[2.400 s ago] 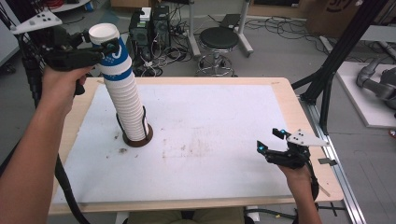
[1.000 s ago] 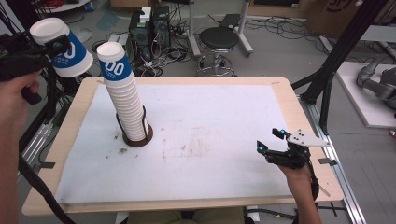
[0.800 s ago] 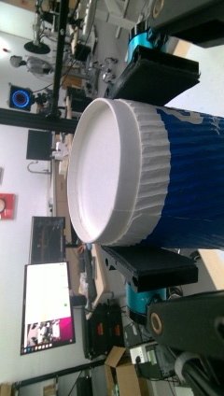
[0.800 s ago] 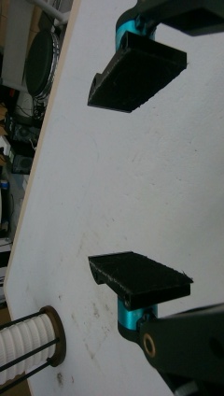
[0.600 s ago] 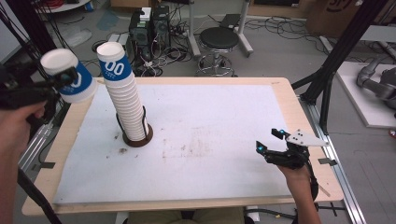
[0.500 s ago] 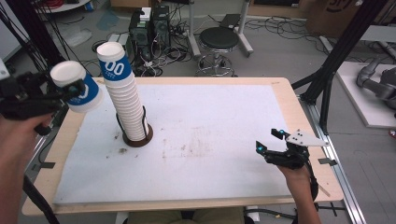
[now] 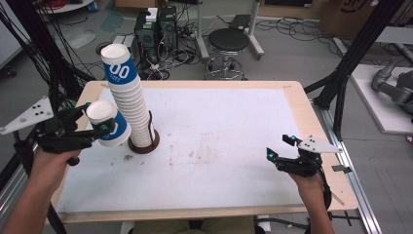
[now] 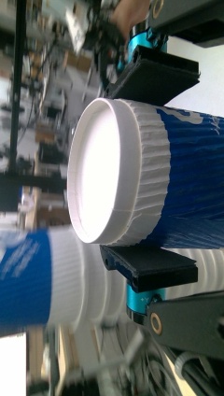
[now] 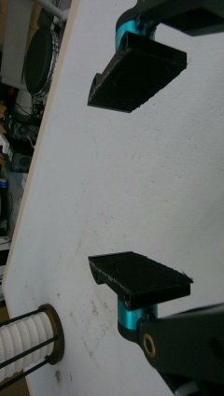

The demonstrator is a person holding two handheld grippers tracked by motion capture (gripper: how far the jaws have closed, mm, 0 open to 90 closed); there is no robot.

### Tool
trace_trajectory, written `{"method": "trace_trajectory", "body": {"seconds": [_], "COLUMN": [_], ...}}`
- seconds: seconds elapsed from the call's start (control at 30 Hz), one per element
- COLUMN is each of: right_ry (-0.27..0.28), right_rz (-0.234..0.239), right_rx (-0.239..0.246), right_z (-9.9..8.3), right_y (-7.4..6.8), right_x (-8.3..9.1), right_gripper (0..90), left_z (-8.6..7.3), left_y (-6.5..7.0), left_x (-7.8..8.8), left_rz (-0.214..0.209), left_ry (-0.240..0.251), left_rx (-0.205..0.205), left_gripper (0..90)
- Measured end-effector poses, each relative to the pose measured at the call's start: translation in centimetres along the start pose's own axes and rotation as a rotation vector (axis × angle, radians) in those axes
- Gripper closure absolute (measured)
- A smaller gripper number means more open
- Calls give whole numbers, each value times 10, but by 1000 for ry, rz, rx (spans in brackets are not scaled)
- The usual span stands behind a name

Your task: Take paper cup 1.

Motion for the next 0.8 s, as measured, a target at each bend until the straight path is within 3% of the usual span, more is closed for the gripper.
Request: {"method": "trace_trajectory", "body": {"seconds": [0.23, 0.4, 0.8], "right_ry": [-3, -4, -11], "right_rz": [8, 8, 6], "right_rx": [-2, -2, -15], "right_z": [0, 0, -2], "right_y": [-1, -1, 1], "right_x": [0, -1, -4], "right_gripper": [209, 209, 208], "left_z": [-16, -32, -45], "left_y": [14, 29, 44], "left_x": [-19, -40, -81], "left_rz": [-64, -126, -196], "left_ry": [-30, -31, -37], "left_rx": [0, 23, 46], "left_gripper": [282, 282, 282]}}
Point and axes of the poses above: each handheld gripper's, and its own axes: x roughly backward along the jaws, z roughly out of its top, y roughly to its right, the point moved 2 cm from there along -x, roughly forward along the jaws, and after that the axes turned 12 degrees about y, right-handed, at the moved point
